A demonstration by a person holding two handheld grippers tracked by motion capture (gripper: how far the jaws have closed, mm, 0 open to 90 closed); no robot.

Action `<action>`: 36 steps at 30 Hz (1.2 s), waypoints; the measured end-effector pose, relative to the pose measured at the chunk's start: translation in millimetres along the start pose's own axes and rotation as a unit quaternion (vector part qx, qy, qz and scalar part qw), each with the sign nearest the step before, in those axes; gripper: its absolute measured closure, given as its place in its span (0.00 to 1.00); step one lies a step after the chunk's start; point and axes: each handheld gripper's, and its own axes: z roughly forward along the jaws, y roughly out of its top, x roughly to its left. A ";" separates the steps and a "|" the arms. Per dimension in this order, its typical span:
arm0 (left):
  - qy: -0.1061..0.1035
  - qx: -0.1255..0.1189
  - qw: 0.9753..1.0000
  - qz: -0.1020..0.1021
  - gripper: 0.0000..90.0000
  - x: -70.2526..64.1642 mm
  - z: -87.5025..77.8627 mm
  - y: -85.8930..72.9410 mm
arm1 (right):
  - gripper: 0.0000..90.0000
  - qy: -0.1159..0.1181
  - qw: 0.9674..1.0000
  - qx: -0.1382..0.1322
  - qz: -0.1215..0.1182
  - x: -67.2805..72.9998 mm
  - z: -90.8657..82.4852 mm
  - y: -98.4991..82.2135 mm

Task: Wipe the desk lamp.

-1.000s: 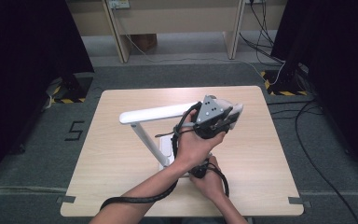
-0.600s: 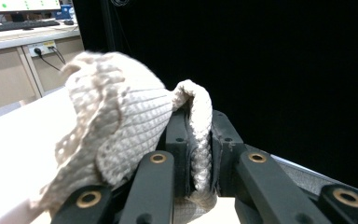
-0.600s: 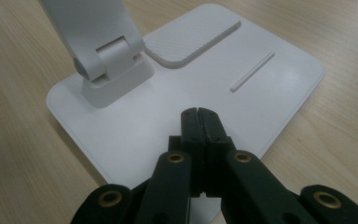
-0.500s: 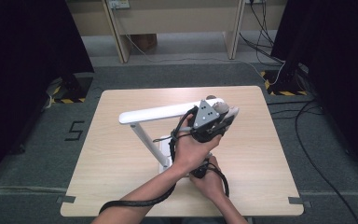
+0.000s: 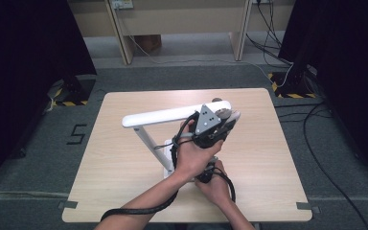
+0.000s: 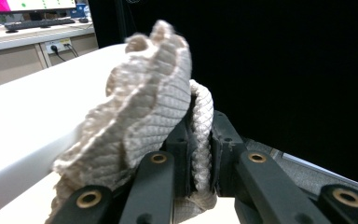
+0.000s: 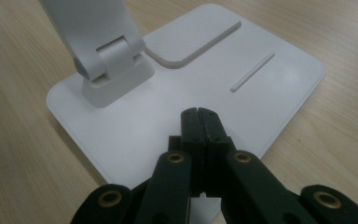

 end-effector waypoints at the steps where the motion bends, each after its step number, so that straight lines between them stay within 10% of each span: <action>1: 0.001 0.001 1.000 0.000 0.89 1.0 -0.4 -0.2 | 1.00 0.000 1.000 0.000 0.000 0.0 0.0 0.0; 36: 0.054 -0.040 0.998 -0.014 0.89 14.0 -14.4 -10.9 | 1.00 0.001 1.000 -0.001 -0.001 -0.4 0.2 0.1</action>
